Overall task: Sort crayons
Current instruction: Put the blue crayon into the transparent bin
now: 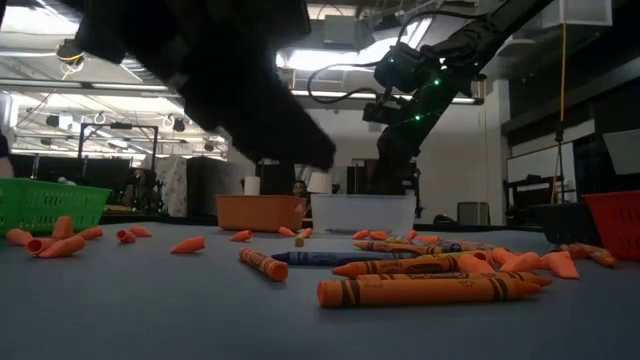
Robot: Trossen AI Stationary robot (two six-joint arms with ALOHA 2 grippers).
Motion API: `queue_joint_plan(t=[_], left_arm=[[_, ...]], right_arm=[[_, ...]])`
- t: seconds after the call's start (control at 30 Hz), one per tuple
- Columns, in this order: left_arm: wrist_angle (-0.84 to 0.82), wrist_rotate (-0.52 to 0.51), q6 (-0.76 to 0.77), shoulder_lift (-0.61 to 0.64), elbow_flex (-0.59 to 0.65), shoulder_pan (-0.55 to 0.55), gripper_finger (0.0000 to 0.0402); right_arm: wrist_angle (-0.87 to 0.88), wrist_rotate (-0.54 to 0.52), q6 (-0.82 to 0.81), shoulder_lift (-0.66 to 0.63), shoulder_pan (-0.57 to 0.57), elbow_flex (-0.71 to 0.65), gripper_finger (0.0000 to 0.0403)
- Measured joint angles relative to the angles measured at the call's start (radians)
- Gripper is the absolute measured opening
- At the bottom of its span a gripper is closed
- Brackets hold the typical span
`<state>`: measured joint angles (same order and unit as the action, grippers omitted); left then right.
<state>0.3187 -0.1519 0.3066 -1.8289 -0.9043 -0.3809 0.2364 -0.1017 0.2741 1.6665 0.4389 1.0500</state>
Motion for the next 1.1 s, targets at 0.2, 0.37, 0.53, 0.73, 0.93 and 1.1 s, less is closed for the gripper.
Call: queue_joint_plan(t=[0.2,0.37,0.53,0.73,0.93,1.1], left_arm=[[0.0,-0.023,-0.001,-0.064,0.0,-0.003,0.0098],[0.005,-0.033,-0.001,-0.116,0.001,-0.004,0.0098],[0.008,-0.085,0.001,-0.146,0.0,-0.004,0.0098],[0.005,-0.115,0.001,-0.147,0.0,-0.005,0.0098],[0.003,-0.124,0.001,-0.147,0.0,-0.005,0.0098],[0.002,-0.125,0.001,-0.147,0.0,-0.005,0.0088]], right_arm=[[0.001,0.027,0.0,0.0,0.0,0.0,0.0131],[0.001,0.028,0.0,0.0,0.0,0.0,0.0131],[0.002,0.028,0.0,0.0,0.0,0.0,0.0131],[0.003,0.035,-0.005,0.0,0.0,0.0,0.0131],[0.009,0.035,-0.006,-0.007,0.0,0.0,0.0131],[0.061,0.043,-0.006,-0.058,0.0,0.0,0.0131]])
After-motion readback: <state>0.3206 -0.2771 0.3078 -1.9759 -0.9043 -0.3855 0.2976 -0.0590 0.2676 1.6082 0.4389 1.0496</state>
